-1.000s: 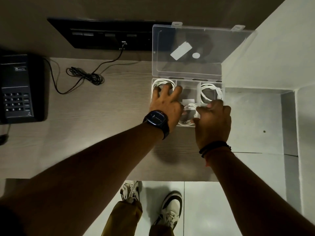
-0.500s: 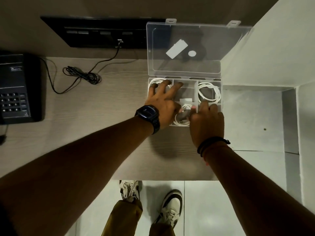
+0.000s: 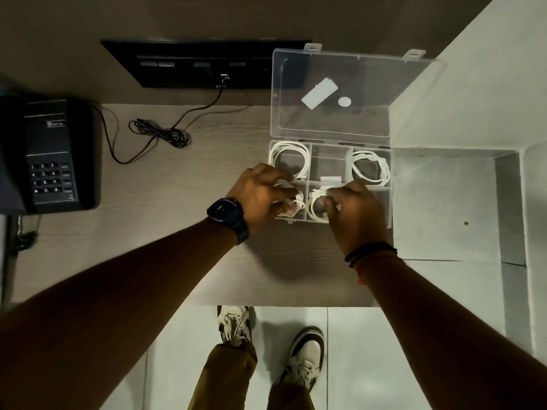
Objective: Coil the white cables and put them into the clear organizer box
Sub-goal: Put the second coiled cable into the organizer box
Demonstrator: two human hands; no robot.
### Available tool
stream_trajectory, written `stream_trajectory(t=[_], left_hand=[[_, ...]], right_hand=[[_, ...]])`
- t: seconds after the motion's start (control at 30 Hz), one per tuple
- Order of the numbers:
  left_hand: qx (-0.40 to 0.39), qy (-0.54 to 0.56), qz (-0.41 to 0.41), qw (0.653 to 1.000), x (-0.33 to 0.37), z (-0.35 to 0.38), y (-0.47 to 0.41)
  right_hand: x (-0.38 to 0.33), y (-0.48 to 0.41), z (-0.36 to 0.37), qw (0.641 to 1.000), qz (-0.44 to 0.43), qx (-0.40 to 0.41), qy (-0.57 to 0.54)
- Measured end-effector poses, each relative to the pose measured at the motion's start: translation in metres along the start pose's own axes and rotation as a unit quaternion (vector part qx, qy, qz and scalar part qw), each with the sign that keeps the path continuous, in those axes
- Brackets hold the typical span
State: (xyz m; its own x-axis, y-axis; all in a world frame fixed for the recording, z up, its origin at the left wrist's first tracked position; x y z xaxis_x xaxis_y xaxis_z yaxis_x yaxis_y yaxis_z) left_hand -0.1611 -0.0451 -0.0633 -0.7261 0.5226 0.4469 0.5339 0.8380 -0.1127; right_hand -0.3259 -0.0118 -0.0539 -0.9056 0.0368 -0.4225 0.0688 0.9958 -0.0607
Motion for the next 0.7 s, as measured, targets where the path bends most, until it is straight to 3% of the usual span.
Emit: stream_trajectory(t=[0.13, 0.3, 0.37, 0.43, 0.5, 0.57, 0.63, 0.7], left_hand=[[-0.024, -0.077, 0.019, 0.997, 0.004, 0.007, 0.004], [-0.053, -0.096, -0.042, 0.993, -0.004, 0.015, 0.008], [-0.028, -0.063, -0.047, 0.997, -0.003, 0.008, 0.007], [0.061, -0.036, -0.081, 0.994, -0.007, -0.007, 0.003], [0.173, 0.003, -0.166, 0.971, -0.018, -0.03, -0.011], [0.228, 0.078, -0.283, 0.928, -0.031, -0.047, -0.029], [0.227, 0.163, -0.372, 0.885, -0.037, -0.055, -0.048], [0.209, 0.209, -0.392, 0.871, -0.037, -0.057, -0.063]], right_hand=[[-0.02, 0.006, 0.012, 0.992, -0.11, -0.056, 0.026], [-0.029, 0.007, 0.021, 0.988, -0.129, -0.048, 0.072], [-0.024, 0.005, 0.014, 0.996, -0.076, -0.038, 0.02], [-0.013, -0.006, -0.009, 0.997, 0.005, 0.058, -0.047], [0.003, -0.026, -0.039, 0.974, 0.083, 0.191, -0.094], [0.022, -0.051, -0.063, 0.942, 0.175, 0.25, -0.138], [0.035, -0.078, -0.076, 0.931, 0.236, 0.218, -0.172], [0.041, -0.097, -0.083, 0.928, 0.267, 0.15, -0.214]])
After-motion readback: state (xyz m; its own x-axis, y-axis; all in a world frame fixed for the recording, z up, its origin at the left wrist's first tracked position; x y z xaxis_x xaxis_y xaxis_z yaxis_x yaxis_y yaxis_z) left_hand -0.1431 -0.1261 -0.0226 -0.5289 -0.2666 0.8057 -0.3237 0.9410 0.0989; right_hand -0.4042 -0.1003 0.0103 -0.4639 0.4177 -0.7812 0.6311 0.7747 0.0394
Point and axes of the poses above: each hand's wrist, its own y-axis away from the middle knuckle, its own z-axis out of the palm, x = y × z, the point moved 4 cm from there along -y, towards the middle knuckle, and after that the axes turned 10 degrees about x, right-handed, at the moved point
